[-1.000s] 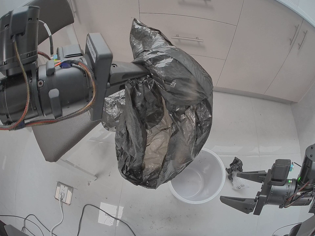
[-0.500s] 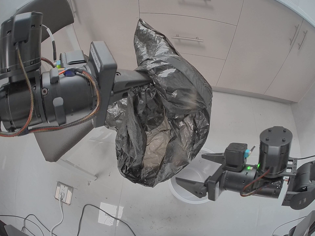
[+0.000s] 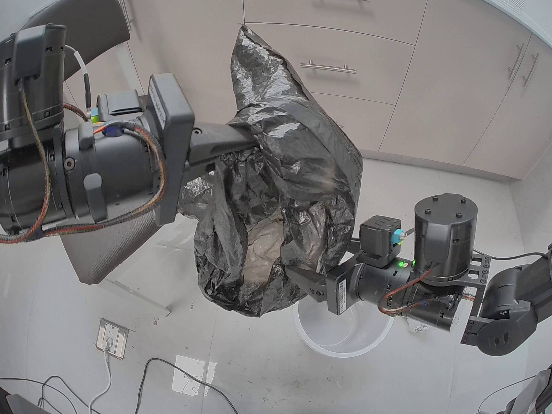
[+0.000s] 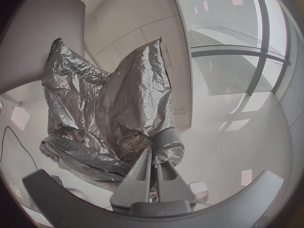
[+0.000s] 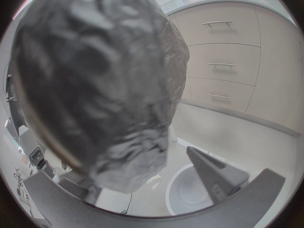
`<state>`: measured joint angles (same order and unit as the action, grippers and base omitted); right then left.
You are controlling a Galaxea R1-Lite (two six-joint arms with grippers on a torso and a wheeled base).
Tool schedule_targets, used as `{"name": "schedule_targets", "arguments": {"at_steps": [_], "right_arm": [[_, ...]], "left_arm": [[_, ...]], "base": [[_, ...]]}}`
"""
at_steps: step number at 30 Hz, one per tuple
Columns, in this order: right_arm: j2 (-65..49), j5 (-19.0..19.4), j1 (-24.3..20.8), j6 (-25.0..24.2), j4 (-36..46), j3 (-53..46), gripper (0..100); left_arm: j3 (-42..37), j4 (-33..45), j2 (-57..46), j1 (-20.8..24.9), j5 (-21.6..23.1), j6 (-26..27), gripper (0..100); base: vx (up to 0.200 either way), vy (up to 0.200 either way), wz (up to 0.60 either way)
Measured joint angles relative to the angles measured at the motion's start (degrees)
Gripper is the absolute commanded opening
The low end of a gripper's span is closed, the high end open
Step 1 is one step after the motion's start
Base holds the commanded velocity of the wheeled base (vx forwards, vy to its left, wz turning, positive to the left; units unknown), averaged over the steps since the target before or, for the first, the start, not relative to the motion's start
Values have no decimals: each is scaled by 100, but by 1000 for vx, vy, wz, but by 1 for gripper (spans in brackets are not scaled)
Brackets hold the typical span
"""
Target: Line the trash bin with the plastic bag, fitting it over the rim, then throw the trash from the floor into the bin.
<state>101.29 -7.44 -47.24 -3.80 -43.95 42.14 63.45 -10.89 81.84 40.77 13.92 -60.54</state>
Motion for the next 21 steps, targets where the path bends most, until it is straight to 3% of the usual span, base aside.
{"name": "schedule_targets", "arguments": {"at_steps": [8, 14, 21], "right_arm": [[15, -107, 63, -10, 16, 38, 0], [-369, -33, 471, -232, 139, -67, 0], [-1312, 751, 1136, -864, 889, -188, 0]], "left_arm": [[-190, -4, -107, 7, -29, 2, 0], [-447, -2, -155, 166, -13, 262, 0], [-538, -4, -4, 494, -35, 610, 0]], "base": [[0, 0, 0], [0, 0, 0], [0, 0, 0]]}}
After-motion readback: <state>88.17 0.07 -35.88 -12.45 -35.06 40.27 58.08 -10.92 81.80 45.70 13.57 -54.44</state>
